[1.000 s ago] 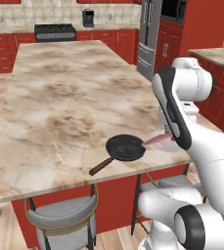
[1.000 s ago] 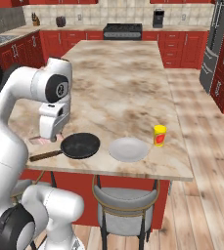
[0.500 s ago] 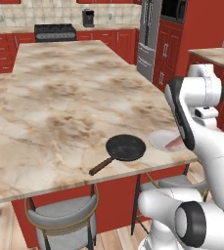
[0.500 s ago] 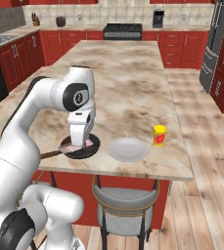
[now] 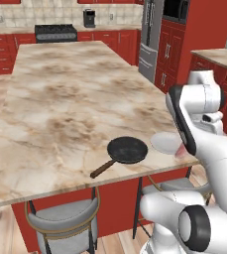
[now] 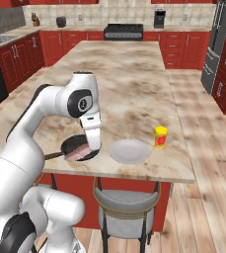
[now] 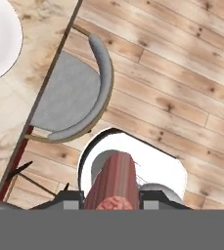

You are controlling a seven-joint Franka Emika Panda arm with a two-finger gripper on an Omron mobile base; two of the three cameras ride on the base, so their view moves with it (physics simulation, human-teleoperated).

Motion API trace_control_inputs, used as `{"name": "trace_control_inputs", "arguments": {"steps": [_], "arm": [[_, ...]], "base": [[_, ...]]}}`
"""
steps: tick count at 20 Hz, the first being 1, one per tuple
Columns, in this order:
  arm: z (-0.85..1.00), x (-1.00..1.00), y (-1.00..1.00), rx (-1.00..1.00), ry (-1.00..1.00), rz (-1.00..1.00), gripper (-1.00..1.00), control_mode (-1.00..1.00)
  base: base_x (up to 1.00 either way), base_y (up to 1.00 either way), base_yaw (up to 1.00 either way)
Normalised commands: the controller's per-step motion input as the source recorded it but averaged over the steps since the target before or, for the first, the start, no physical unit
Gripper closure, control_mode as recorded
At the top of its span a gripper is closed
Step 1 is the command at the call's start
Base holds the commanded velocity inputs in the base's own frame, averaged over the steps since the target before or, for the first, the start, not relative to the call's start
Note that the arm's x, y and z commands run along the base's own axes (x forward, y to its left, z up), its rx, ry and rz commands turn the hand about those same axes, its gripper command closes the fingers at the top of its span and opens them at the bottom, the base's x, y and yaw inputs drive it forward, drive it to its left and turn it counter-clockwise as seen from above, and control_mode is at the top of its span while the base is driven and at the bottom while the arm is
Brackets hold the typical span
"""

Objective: Pick up the pan with the steak in it and place it on the dining table. Then place the steak on the plate.

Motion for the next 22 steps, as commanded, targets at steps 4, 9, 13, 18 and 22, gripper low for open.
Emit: {"name": "trace_control_inputs", "arguments": {"steps": [4,9,13,18,22], "arm": [[-0.23,-0.07,0.05,0.00,0.00,0.49,1.00,-1.00],[0.01,-0.17,-0.20,0.01,-0.13,0.35,1.00,-1.00],[0.00,0.08,-0.46,0.02,-0.14,0.22,1.00,-1.00],[-0.07,0.59,-0.60,0.04,-0.09,0.07,1.00,-1.00],[-0.20,0.96,-0.52,0.09,-0.01,0.01,1.00,-1.00]], "base": [[0.00,0.00,0.00],[0.00,0.00,0.00],[0.00,0.00,0.00],[0.00,0.00,0.00],[0.00,0.00,0.00]]}}
